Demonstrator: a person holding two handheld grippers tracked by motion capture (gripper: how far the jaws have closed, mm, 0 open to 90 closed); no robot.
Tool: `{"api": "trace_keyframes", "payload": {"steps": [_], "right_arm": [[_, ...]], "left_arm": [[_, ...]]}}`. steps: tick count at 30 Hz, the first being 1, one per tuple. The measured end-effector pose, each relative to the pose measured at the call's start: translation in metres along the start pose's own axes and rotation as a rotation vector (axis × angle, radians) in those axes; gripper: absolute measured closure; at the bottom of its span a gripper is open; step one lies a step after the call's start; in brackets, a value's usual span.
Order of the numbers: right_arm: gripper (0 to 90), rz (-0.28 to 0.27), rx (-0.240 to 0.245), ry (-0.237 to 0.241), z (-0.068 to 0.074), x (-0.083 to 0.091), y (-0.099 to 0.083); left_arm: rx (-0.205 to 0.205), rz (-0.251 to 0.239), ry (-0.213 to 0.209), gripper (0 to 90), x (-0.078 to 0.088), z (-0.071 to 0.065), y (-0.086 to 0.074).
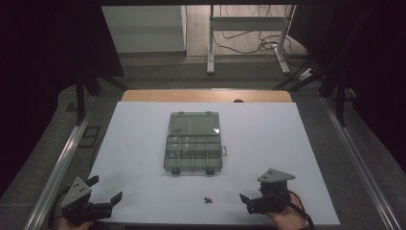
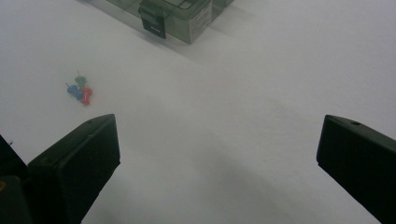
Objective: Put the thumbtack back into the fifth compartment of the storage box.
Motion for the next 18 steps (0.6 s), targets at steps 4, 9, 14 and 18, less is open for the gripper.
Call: {"api": "trace_keyframes", "payload": {"steps": [4,9,14,18], "right_arm": [[0.0,0.015,0.013,-0.005,0.004,-0.005,0.005],[0.0,0.034,0.011,0.005,0.007,-0.009,0.009],[0.0,0.06,0.021,0.012,0.012,-0.015,0.014],[0.0,0.088,0.037,0.009,0.018,-0.021,0.019]], "left_arm": [[-0.001,0.001,0.0,0.6,0.0,0.0,0.0],[-0.003,0.001,0.0,0.6,0.0,0.0,0.0],[-0.004,0.001,0.0,0.5,0.0,0.0,0.0],[-0.006,0.001,0.0,0.6,0.0,-0.001,0.0]]}}
Point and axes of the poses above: each handheld gripper's, and its own axes: x roughly backward along the jaws, y roughly out of its top, z roughly to its left, the point moved 6 cm from there along -x, roughly forward along the jaws, and after that the axes turned 2 degrees about z, right-handed, at the moved point
